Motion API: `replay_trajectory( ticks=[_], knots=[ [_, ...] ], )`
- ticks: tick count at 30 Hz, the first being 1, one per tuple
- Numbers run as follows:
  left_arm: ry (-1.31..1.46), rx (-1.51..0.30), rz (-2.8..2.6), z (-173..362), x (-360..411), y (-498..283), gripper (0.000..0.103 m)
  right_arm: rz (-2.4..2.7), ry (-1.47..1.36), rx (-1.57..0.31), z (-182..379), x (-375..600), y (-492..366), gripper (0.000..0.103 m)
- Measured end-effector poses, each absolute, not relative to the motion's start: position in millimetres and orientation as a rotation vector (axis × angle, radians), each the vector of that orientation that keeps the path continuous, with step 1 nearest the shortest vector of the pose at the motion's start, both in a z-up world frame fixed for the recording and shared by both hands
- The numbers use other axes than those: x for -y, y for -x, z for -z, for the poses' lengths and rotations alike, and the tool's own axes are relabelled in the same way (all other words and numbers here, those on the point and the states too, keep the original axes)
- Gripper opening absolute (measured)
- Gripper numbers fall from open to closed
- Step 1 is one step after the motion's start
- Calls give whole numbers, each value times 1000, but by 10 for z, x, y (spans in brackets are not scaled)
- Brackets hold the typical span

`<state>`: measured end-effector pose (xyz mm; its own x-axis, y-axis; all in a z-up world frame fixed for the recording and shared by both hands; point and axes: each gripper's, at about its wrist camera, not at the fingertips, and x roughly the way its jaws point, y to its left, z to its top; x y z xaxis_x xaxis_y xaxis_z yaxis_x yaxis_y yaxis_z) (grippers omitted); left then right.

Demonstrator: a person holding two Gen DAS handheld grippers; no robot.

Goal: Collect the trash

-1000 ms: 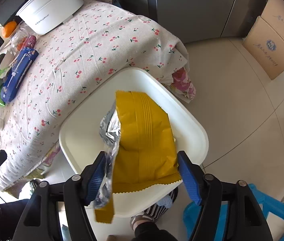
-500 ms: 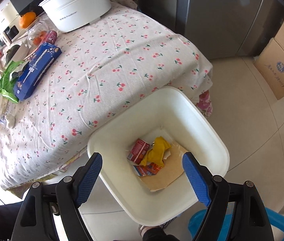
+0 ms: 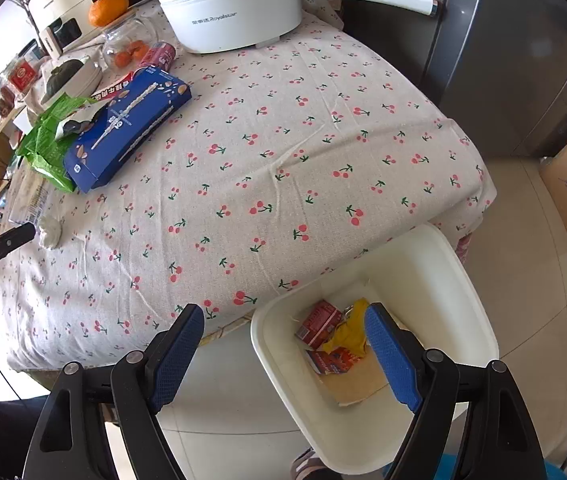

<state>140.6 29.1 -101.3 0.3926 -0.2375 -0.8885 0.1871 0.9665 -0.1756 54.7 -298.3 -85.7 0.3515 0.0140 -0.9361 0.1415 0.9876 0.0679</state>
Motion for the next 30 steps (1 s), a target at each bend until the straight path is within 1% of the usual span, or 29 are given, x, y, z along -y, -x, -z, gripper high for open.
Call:
replay_trajectory(
  ticks=[1,3,4,5,7,8,11,21,26,30],
  knots=[
    [65,-1143,262,1055,-296,-1434,90,81,-138,-1212,863,2954,-554,84],
    [88,-1163,245,1129,-301,-1480,79,81,-127,-1218,885,2910,-572,84],
    [93,-1174,234,1170,-304,-1500,77,80,-123,-1222,898,2891,-578,84],
    [93,-1185,219,1208,-308,-1516,71,80,-120,-1225,908,2872,-584,84],
    [81,-1207,188,1268,-320,-1548,55,79,-117,-1228,912,2838,-593,84],
    [80,-1218,179,1284,-332,-1557,38,79,-117,-1227,911,2822,-603,84],
    [101,-1203,179,1190,-382,-1533,36,78,-122,-1219,888,2775,-635,84],
    [129,-1031,250,555,-714,-1212,36,8,-168,-1147,736,2296,-930,84],
    [99,-980,244,434,-855,-1150,36,-55,-144,-1092,644,1853,-1295,84],
    [87,-964,244,398,-979,-1133,36,-126,-80,-1000,526,1461,-1640,84]
  ],
)
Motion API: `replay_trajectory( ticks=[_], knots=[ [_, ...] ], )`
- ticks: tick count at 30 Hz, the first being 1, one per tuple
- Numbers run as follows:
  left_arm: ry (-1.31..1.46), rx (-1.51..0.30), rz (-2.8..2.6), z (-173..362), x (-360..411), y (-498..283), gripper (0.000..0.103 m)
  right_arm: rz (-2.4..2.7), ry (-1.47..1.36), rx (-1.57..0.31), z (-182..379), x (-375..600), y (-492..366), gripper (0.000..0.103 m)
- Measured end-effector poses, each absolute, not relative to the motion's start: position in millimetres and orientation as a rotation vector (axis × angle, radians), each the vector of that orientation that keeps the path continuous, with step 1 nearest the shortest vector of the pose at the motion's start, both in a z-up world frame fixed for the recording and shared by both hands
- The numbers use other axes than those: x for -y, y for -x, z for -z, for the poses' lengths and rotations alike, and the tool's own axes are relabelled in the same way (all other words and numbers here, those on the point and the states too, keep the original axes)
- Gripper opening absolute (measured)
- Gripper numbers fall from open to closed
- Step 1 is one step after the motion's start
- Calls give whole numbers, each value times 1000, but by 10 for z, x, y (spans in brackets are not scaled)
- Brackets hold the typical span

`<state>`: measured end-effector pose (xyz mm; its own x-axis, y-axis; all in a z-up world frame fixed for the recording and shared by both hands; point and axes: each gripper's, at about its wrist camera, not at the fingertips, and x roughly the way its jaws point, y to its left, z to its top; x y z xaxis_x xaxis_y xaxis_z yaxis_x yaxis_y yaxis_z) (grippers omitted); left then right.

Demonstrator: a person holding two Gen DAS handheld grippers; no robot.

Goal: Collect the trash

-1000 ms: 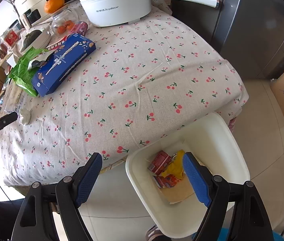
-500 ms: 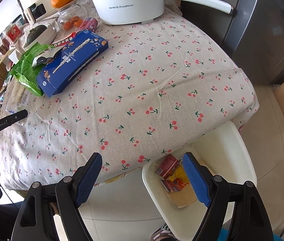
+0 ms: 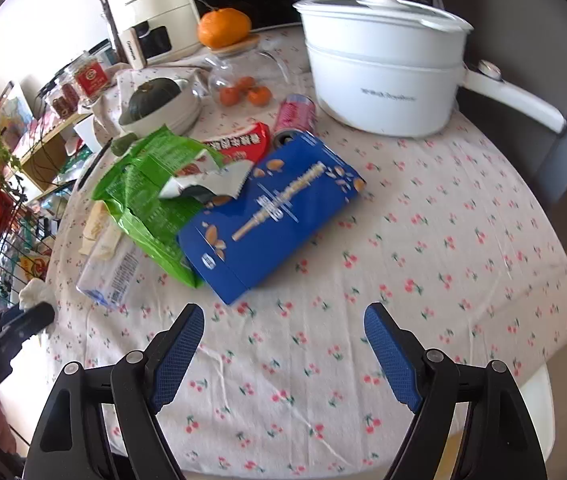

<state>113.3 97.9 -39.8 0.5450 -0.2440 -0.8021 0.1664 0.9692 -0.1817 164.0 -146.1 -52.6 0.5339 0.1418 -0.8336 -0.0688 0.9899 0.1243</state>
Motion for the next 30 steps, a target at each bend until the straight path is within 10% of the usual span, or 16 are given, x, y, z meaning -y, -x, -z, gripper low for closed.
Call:
replay_trajectory(
  ticks=[14,17,19,30],
  knots=[
    [116,-957,213,361,-1393,-1214,36,-237,315,-966,742,385,-2689,79],
    [126,-961,212,372,-1391,-1226,36,-234,366,-993,857,301,-2776,57],
    [129,-963,212,373,-1381,-1225,36,-223,393,-1008,922,306,-2790,20],
    [118,-939,250,292,-1227,-1136,36,-231,243,-924,485,772,-2328,3]
  ],
)
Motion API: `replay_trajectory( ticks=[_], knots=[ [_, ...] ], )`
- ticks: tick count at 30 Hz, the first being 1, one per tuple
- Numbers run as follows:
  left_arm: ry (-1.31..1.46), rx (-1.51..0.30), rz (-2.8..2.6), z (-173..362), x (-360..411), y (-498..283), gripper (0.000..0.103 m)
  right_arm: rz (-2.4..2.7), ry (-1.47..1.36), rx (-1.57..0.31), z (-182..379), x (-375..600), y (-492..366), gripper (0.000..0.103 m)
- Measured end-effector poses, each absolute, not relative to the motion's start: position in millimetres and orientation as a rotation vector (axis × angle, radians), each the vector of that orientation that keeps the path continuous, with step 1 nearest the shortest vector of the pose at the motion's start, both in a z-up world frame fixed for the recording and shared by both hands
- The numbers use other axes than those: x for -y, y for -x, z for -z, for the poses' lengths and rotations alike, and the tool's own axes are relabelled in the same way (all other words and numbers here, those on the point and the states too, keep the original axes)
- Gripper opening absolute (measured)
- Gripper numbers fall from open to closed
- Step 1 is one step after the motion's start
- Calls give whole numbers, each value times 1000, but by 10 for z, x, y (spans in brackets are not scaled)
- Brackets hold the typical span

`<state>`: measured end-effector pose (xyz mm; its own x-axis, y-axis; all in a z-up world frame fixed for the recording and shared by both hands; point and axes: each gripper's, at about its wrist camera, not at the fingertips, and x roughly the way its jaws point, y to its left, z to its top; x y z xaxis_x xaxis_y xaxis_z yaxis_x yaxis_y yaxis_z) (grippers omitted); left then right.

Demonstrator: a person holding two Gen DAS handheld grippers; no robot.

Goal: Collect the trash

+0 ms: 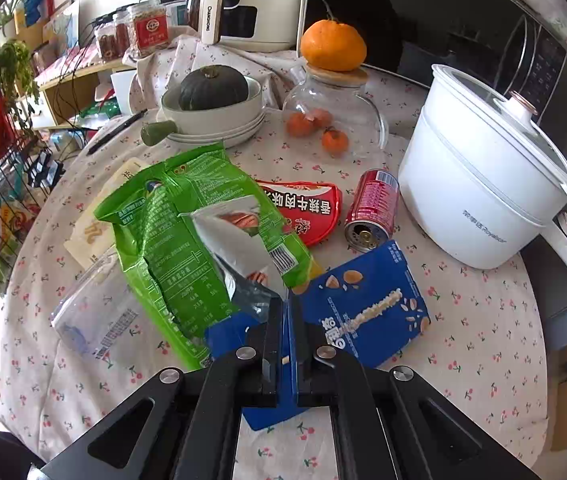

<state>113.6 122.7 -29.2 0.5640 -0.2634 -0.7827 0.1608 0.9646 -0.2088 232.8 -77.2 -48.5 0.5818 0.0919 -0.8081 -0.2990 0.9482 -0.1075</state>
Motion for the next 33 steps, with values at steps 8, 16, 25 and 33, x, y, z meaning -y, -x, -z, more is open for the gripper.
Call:
replay_trajectory(
  ticks=[8,16,25,33],
  knots=[
    [89,-922,324,222,-860,-1021,36,-235,209,-894,138,1231,-1773,4],
    [97,-933,289,239,-919,-1089,36,-287,231,-879,288,1067,-1766,76],
    [98,-936,228,261,-1230,-1117,36,-303,399,-893,758,326,-2527,70],
    [122,-924,247,192,-1275,-1115,36,-243,443,-891,900,230,-2822,8]
  ],
)
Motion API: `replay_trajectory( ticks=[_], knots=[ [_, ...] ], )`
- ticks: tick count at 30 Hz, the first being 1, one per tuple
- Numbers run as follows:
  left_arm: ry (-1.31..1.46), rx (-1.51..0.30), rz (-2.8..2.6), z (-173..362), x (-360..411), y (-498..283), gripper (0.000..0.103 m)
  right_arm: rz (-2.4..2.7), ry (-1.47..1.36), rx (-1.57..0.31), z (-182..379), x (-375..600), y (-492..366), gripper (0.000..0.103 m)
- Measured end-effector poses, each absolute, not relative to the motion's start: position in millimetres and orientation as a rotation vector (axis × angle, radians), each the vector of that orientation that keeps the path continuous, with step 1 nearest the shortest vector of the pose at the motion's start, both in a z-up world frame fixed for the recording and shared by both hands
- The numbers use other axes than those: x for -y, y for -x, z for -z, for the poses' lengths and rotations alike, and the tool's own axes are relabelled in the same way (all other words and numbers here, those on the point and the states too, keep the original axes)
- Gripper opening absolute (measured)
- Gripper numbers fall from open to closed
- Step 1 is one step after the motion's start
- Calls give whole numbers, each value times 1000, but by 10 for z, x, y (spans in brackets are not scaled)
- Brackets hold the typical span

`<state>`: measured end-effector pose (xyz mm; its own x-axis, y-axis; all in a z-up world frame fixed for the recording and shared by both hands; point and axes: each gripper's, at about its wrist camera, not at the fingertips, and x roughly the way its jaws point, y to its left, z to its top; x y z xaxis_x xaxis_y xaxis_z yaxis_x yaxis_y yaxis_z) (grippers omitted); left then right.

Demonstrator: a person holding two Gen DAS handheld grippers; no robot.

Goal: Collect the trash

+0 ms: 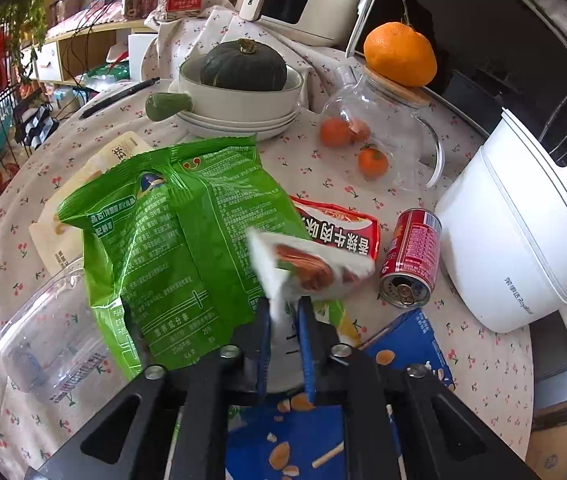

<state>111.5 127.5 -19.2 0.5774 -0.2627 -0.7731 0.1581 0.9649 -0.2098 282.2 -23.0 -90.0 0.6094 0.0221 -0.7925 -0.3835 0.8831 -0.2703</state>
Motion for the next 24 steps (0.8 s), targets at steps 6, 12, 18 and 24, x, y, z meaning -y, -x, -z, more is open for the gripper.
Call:
replay_trajectory(
  ticks=[6,12,18,24],
  knots=[
    [123,-914,262,173,-1215,-1055,36,-228,388,-825,559,388,-2656,4],
    [119,-900,305,120,-1060,-979,36,-230,288,-782,101,693,-2336,4],
    [69,-892,389,106,-689,-839,36,-210,214,-792,-123,1179,-1832,4],
    [5,-891,453,116,-278,-719,36,-136,194,-809,-153,1687,-1280,4]
  ],
)
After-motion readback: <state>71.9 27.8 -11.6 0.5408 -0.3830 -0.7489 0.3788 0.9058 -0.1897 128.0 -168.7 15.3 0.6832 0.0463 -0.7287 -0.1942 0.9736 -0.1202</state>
